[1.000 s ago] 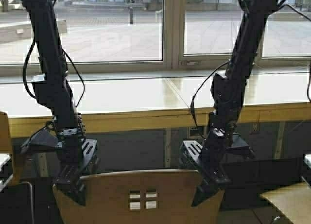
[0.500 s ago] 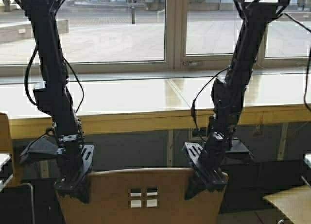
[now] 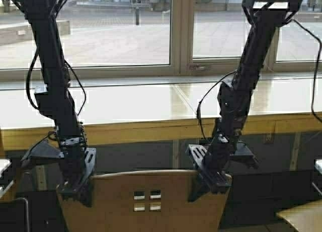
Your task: Push the chairs under the table
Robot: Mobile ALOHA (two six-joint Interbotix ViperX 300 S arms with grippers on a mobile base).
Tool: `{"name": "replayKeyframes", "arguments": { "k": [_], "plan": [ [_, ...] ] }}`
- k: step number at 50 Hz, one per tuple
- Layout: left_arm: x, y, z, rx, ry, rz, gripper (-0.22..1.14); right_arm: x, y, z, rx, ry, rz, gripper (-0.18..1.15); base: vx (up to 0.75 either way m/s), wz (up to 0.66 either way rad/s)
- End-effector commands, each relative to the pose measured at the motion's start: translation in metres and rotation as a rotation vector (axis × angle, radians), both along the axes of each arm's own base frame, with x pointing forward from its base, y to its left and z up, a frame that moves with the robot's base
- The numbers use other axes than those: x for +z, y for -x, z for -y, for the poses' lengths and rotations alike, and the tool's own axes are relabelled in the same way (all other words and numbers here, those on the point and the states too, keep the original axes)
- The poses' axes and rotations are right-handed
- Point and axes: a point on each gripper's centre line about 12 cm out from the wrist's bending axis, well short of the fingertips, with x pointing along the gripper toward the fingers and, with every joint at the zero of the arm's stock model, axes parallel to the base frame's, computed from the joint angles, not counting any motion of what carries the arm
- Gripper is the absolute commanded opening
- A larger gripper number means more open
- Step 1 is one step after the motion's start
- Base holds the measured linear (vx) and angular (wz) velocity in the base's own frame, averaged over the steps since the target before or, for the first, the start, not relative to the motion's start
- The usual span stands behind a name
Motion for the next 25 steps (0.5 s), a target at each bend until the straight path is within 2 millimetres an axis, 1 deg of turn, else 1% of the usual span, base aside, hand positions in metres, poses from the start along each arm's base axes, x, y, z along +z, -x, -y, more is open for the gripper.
{"name": "replayKeyframes", "arguments": {
  "k": [1, 7, 12, 18, 25],
  "plan": [
    [0.01, -0.01, 0.008, -0.053, -0.002, 0.045, 0.08, 0.003, -0.001, -0.012, 0.116, 0.011, 0.045, 0.04, 0.17, 0.02],
    [0.008, -0.011, 0.007, -0.049, -0.002, 0.044, 0.08, 0.001, -0.003, -0.013, 0.127, 0.007, 0.049, 0.04, 0.17, 0.04],
    [0.01, -0.013, 0.008, -0.049, 0.0, 0.051, 0.08, -0.005, -0.005, -0.009, 0.122, 0.01, 0.045, 0.04, 0.2, 0.06],
    [0.011, -0.013, 0.008, -0.049, 0.001, 0.052, 0.08, -0.014, -0.011, -0.011, 0.141, -0.009, 0.045, 0.04, 0.22, 0.01],
    [0.013, -0.011, 0.008, -0.049, 0.001, 0.051, 0.08, -0.02, -0.009, -0.013, 0.178, -0.018, 0.035, 0.04, 0.21, -0.01]
  ]
}}
